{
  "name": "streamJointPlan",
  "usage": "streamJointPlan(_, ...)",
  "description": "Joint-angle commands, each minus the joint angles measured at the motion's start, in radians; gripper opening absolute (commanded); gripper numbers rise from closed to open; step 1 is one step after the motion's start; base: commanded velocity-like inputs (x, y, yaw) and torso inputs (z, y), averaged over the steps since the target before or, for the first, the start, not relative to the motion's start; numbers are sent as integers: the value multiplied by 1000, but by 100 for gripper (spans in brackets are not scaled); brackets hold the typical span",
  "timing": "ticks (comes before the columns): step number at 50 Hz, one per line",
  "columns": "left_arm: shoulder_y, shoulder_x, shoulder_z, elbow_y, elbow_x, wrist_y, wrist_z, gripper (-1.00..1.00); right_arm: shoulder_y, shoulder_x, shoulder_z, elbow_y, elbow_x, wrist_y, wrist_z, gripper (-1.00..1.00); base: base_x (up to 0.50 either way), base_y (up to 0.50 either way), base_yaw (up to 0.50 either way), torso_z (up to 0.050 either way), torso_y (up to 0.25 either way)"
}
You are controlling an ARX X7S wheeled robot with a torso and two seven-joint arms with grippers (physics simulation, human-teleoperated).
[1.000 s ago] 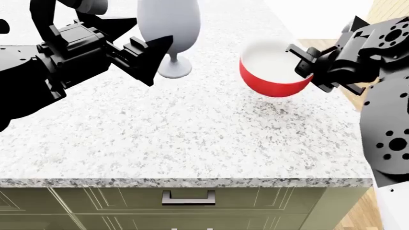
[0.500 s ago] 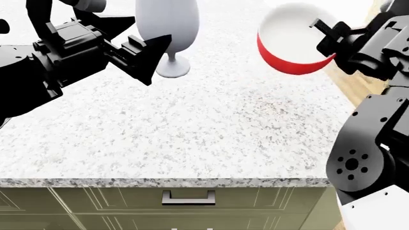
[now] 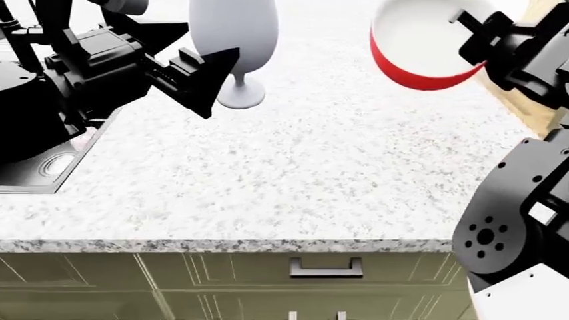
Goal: Pick the wine glass and bowl and place them in the sink. Then turn on the water.
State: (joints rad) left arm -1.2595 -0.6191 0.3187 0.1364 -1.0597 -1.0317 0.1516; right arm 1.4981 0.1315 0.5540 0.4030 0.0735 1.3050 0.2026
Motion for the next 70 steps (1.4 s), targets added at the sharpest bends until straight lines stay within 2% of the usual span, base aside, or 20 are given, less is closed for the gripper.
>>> streamJointPlan(1, -2, 0, -20, 1, -16, 9, -21, -100, 4, -11, -14, -35, 38, 7, -11, -100, -78, 500, 0, 0, 0)
streamJointPlan(70, 7, -5, -3, -15, -12, 37, -12, -100, 1, 3, -35, -39, 80, 19, 5, -100, -53, 500, 0, 0, 1)
